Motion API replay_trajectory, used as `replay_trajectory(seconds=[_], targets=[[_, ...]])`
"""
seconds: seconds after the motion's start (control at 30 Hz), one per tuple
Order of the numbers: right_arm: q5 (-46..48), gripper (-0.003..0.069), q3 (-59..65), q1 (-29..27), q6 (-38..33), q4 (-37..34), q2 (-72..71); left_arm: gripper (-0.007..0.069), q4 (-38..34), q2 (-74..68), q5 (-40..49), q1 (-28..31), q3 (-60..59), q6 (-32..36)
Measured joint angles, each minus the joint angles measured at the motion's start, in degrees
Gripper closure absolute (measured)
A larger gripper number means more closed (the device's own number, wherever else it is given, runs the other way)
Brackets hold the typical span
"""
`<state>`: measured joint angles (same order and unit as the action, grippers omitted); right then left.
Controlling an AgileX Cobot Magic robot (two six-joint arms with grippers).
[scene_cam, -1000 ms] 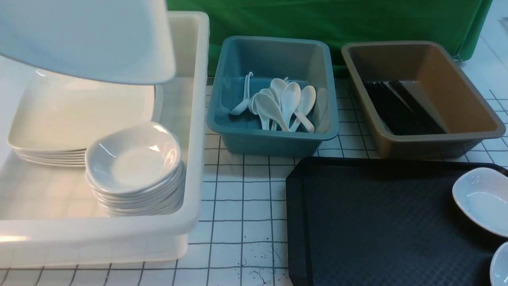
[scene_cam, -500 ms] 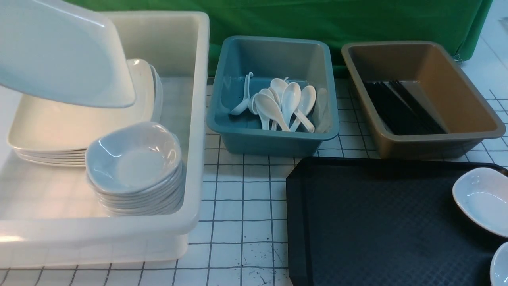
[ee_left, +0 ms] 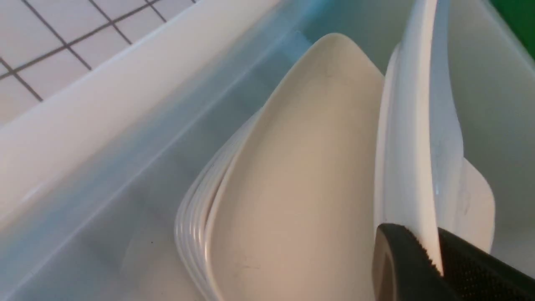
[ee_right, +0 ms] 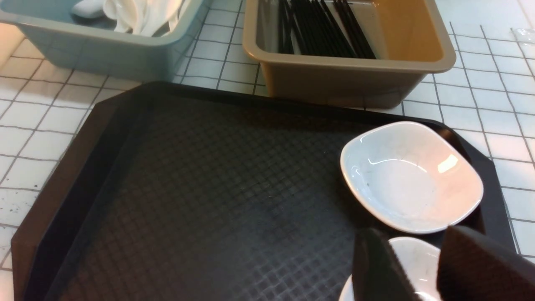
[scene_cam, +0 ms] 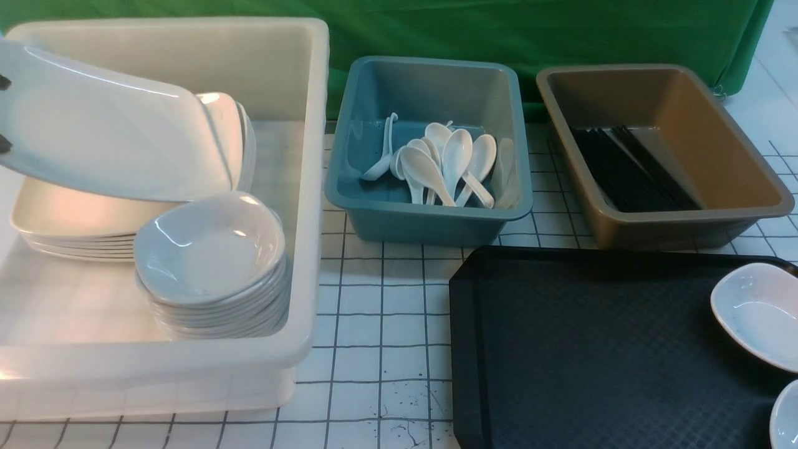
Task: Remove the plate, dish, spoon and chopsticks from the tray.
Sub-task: Use the left arm to put the plate into the large storage box on the left
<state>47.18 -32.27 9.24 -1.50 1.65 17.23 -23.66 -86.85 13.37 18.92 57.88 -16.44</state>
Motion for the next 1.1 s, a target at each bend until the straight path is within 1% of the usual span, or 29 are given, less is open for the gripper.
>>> replay_trajectory(seconds=[0.23,0.37,0.47,0.57,0.67,0.77,0.8,0.93,1.0,1.1], targets=[[0.04,0.0420,0.00,0.00,0.00,0.00,0.00,0.0612,0.40,-4.12,-0.82,0.00,0.00,0.00],[0.04,0.0419,0.00,0.00,0.00,0.00,0.00,0.0605,2.83,-5.26,-1.63,0.00,0.00,0.00],[0.04,0.0420,0.00,0.00,0.06,0.00,0.00,0.0585,4.55,-5.48,-2.07,0.00,0.00,0.59],[0.04,0.0420,0.00,0.00,0.06,0.00,0.00,0.0543,5.61,-5.57,-3.12,0.00,0.00,2.53],[0.04,0.0420,0.00,0.00,0.06,0.00,0.00,0.0472,5.90,-5.57,-3.40,0.00,0.00,5.46],[0.04,0.0420,0.00,0.00,0.06,0.00,0.00,0.0363,7.16,-5.82,-3.40,0.00,0.00,8.81],[0.04,0.0420,0.00,0.00,0.06,0.00,0.00,0.0342,7.39,-5.82,-3.40,0.00,0.00,9.03],[0.04,0.0420,0.00,0.00,0.06,0.00,0.00,0.0216,8.93,-5.63,-2.84,0.00,0.05,9.77],[0.04,0.0420,0.00,0.00,-0.05,0.00,0.00,0.0181,10.58,-4.90,-1.73,0.00,0.05,10.03],[0.04,0.0420,0.00,0.00,-0.11,0.00,0.00,0.0181,13.32,-2.24,-0.06,0.00,0.05,10.07]])
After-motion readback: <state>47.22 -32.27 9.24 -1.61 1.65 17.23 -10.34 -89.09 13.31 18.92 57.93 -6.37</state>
